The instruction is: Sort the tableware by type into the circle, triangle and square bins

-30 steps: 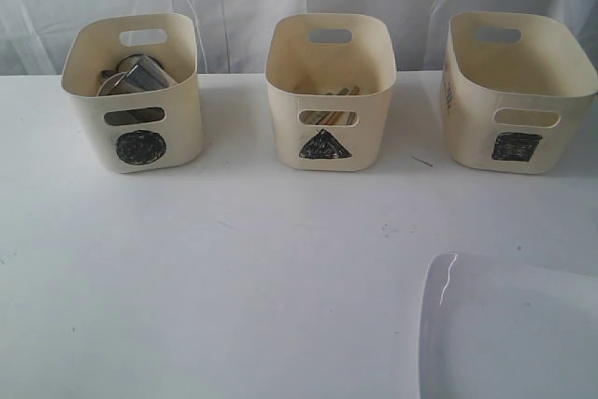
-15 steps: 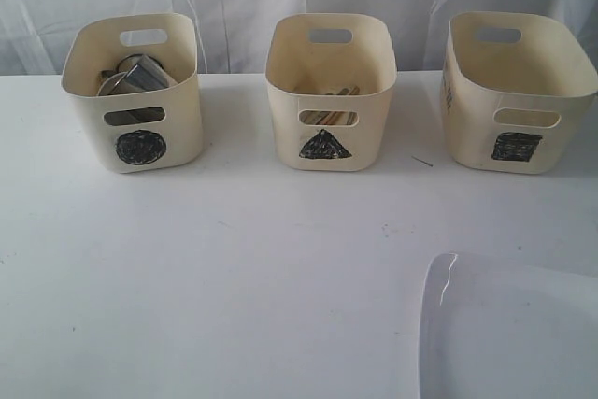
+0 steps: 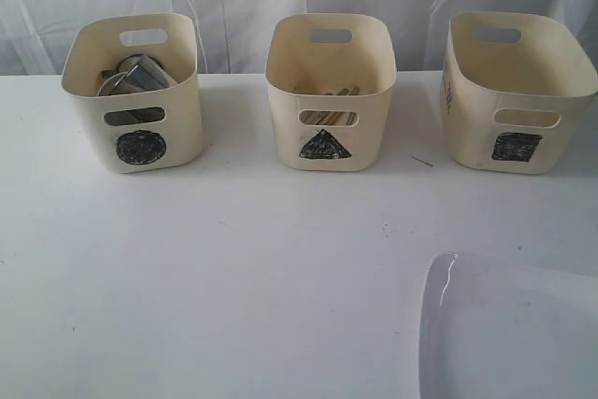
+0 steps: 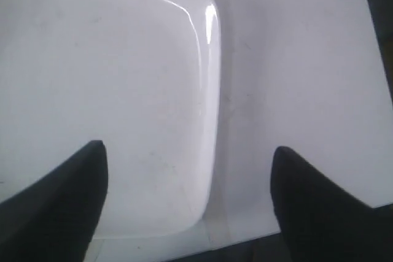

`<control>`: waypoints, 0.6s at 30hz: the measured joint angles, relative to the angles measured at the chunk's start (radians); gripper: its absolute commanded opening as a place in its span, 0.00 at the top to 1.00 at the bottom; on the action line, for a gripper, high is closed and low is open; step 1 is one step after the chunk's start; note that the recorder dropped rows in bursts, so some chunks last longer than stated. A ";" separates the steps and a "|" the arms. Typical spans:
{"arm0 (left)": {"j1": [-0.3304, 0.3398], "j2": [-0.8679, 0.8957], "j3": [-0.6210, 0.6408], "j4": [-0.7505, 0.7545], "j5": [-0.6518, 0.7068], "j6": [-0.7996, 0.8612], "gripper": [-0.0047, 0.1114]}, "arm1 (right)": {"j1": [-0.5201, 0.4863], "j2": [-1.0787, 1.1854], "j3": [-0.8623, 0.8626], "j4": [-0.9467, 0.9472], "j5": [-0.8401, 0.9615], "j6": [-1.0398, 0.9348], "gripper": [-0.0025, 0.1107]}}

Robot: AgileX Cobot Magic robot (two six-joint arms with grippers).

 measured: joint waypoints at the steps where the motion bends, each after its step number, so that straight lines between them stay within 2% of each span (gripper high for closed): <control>1: 0.000 0.000 0.000 0.000 0.000 0.000 0.77 | 0.000 0.007 0.000 -0.002 0.006 0.003 0.36; 9: 0.000 0.000 0.000 0.000 0.000 0.000 0.77 | 0.000 0.047 0.037 -0.014 0.033 -0.016 0.38; 18: 0.000 0.000 0.000 0.000 0.000 0.002 0.77 | 0.000 0.221 0.063 0.199 -0.036 -0.309 0.39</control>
